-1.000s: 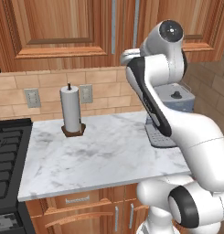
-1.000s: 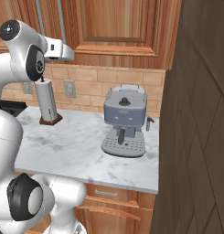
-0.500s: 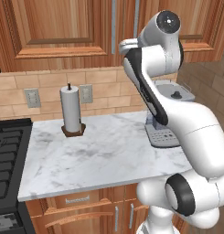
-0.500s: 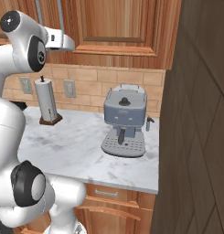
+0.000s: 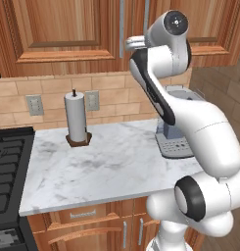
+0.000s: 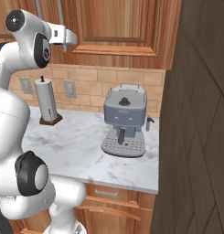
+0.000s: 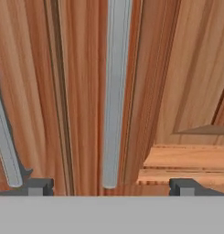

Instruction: Open the cabinet. Pick the soap dispenser and place it next to the sink. Then close the cabinet.

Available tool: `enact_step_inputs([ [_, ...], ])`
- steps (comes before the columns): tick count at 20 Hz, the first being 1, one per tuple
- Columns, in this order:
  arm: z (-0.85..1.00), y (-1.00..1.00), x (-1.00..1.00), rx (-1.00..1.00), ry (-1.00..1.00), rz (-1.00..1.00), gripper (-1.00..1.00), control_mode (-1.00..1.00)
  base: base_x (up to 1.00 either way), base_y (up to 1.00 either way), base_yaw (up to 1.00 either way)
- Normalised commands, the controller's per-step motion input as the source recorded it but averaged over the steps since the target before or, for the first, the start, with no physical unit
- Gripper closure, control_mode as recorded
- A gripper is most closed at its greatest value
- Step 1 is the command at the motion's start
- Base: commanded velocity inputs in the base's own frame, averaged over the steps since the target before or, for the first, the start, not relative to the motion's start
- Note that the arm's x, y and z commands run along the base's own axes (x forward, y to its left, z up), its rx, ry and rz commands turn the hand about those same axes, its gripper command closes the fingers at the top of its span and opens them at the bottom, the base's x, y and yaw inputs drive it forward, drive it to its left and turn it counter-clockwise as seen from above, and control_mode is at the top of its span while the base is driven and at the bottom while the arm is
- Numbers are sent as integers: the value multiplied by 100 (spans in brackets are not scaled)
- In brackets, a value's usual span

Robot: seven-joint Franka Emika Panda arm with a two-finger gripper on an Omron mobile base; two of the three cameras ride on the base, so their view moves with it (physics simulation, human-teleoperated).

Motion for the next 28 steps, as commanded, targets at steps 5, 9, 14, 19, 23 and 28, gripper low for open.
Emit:
enact_step_inputs([
  [5,6,0,34,0,-7,0,-100,-100,0,0,0],
  [9,9,0,30,0,-5,0,-100,-100,0,0,0],
  [14,5,0,35,2,0,0,-100,-100,0,0,0],
  [19,0,0,41,2,0,0,-100,-100,0,0,0],
  [23,-1,1,43,2,0,0,-100,-100,0,0,0],
  [28,-9,0,41,1,0,0,100,-100,0,0,0],
])
